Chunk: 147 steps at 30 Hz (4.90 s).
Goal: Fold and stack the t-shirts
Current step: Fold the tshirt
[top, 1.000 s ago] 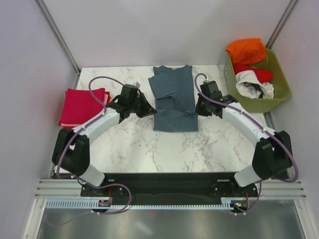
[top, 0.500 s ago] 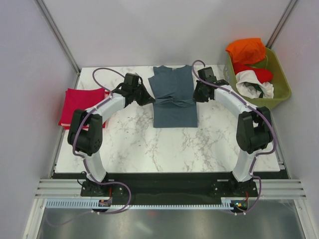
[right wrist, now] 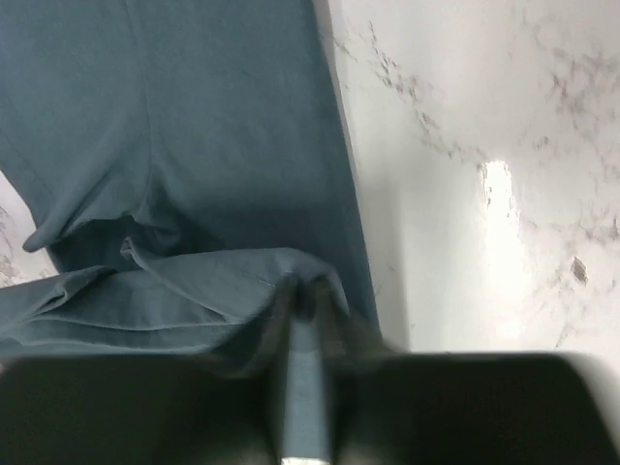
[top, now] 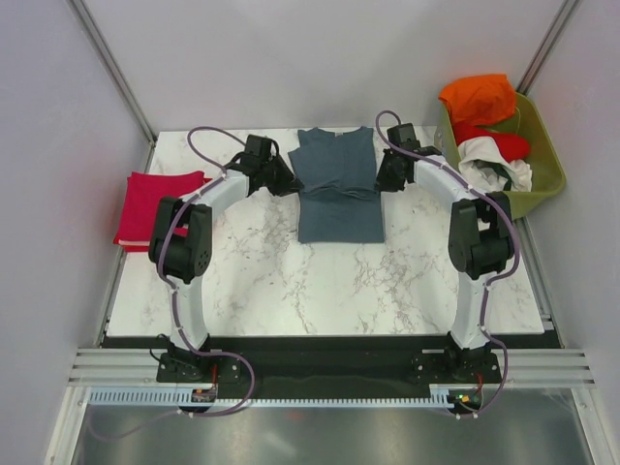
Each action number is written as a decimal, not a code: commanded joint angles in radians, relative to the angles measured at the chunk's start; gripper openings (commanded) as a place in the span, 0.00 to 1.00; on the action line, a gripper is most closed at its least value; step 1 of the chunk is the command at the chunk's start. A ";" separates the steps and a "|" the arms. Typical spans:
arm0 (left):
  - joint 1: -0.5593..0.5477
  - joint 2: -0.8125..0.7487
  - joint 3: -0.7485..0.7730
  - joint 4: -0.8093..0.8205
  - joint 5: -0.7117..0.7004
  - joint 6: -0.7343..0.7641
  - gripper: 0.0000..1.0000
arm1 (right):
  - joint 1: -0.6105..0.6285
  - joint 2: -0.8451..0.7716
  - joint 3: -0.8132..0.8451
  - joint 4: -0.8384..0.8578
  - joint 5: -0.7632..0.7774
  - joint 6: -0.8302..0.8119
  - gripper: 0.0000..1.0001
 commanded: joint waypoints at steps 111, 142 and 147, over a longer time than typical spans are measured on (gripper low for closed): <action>0.045 -0.187 0.070 -0.248 0.052 0.241 0.02 | -0.064 -0.269 -0.089 0.039 -0.138 -0.042 0.00; 0.071 0.019 0.231 -0.173 -0.175 0.423 0.74 | -0.115 -0.046 -0.221 0.473 -0.175 -0.026 0.54; 0.071 -0.071 0.093 -0.241 -0.400 0.488 0.66 | -0.114 -0.088 -0.290 0.538 -0.188 -0.010 0.47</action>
